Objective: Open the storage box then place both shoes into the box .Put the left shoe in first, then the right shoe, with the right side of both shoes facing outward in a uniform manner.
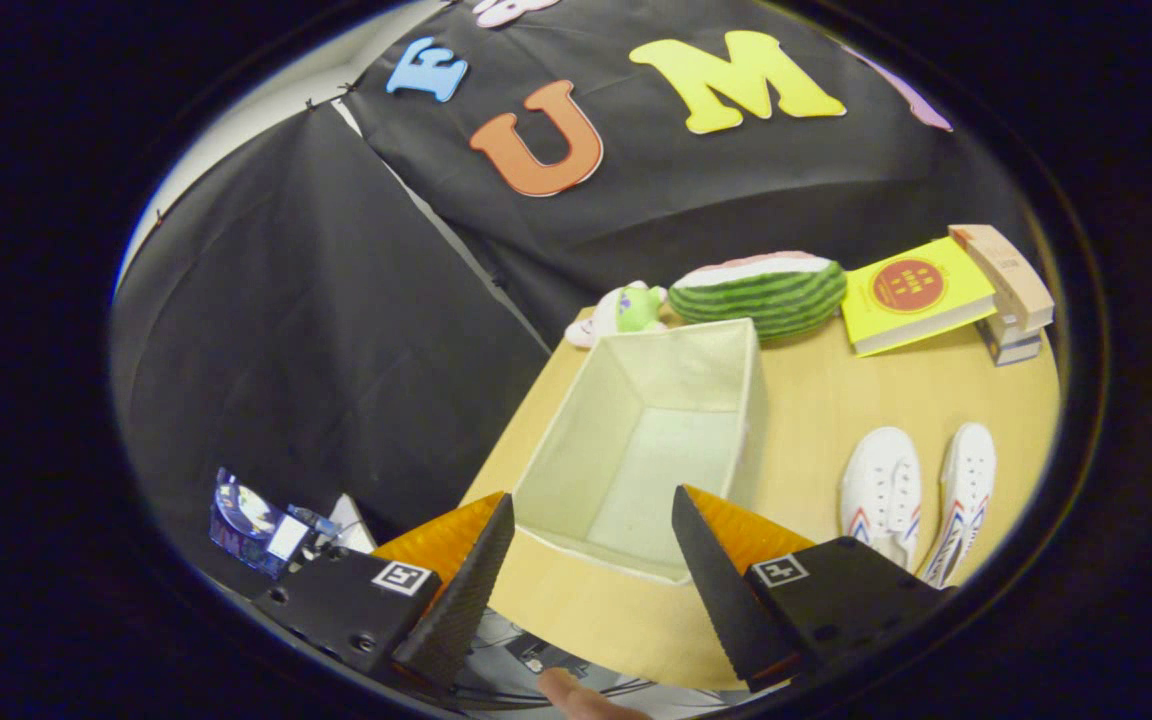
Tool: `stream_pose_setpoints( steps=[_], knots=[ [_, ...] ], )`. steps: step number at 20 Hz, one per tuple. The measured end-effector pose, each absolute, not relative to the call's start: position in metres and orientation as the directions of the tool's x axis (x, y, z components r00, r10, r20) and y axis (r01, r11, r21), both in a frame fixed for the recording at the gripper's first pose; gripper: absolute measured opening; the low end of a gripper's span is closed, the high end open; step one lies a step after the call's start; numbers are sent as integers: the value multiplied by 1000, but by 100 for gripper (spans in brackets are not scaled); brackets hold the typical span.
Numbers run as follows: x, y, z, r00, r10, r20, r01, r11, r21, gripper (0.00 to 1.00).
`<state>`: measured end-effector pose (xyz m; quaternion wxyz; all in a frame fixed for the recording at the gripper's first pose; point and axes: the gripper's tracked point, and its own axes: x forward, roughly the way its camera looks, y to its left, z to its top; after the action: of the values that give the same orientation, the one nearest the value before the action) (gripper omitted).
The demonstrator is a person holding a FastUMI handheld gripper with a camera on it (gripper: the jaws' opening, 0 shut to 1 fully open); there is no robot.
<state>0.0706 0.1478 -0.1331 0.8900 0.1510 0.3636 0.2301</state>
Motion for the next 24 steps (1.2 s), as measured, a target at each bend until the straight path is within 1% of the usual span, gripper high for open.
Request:
stream_pose_setpoints(
  steps=[4, 9, 12, 15, 17, 20, 23, 24],
  knots=[
    [62, 86, -160, 631, 417, -654, -226, 905, 359, 100],
    [63, 24, -192, 639, 310, -704, -153, 948, 279, 100],
    [69, -9, -221, 616, 233, -752, -94, 970, 224, 100],
    [67, -42, -258, 562, 170, -810, -51, 984, 171, 99],
    [66, -57, -284, 513, 146, -846, -34, 988, 150, 93],
    [68, -71, -313, 445, 128, -886, -30, 991, 128, 88],
    [81, -72, -343, 375, 146, -915, -52, 989, 137, 74],
    [82, -66, -357, 335, 175, -926, -77, 984, 159, 66]
  ],
)
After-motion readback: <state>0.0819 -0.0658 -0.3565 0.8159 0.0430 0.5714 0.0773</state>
